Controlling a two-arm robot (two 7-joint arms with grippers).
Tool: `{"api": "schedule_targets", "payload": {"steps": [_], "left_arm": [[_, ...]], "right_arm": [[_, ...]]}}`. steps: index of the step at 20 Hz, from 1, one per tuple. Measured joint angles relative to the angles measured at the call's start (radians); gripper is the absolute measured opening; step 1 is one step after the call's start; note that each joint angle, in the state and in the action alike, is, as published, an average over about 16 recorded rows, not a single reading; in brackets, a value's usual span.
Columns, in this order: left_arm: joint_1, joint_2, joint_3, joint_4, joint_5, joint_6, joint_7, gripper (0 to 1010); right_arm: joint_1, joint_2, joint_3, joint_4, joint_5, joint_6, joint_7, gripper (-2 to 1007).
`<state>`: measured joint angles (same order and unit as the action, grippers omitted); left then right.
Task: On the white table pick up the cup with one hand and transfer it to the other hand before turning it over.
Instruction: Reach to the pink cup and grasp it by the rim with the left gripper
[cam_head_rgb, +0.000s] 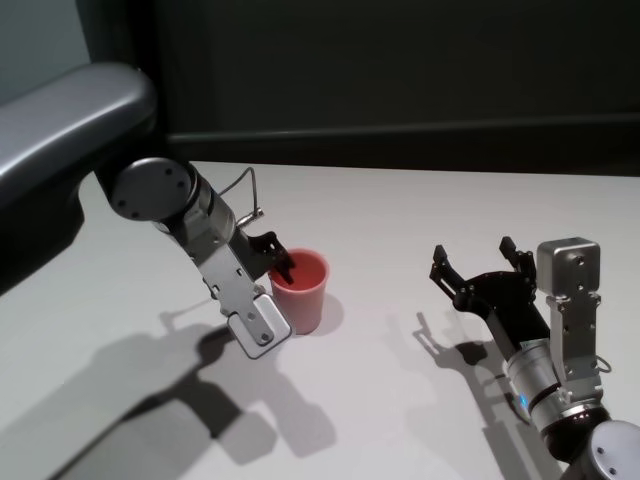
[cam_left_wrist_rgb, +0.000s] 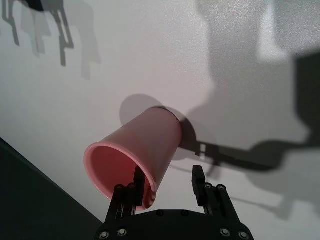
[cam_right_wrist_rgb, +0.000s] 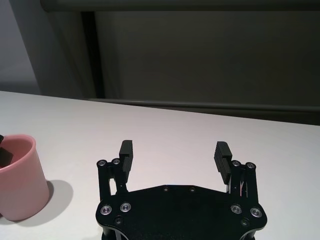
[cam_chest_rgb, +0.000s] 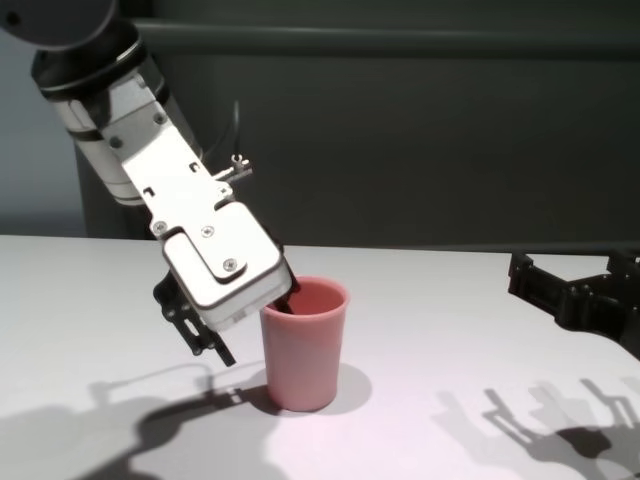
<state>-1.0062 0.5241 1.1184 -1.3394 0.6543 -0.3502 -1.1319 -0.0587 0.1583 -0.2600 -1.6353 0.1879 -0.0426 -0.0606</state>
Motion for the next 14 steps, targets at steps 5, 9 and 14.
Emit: {"api": "schedule_targets", "payload": {"steps": [5, 9, 14], "left_arm": [[0.000, 0.000, 0.000, 0.000, 0.000, -0.001, -0.001, 493], [0.000, 0.000, -0.001, 0.000, 0.000, -0.001, -0.001, 329], [0.000, 0.000, -0.001, 0.000, 0.000, -0.002, -0.001, 167]], "right_arm": [[0.000, 0.000, 0.000, 0.000, 0.000, 0.000, 0.000, 1002], [0.000, 0.000, 0.000, 0.000, 0.000, 0.000, 0.000, 1002], [0.000, 0.000, 0.000, 0.000, 0.000, 0.000, 0.000, 1002]]}}
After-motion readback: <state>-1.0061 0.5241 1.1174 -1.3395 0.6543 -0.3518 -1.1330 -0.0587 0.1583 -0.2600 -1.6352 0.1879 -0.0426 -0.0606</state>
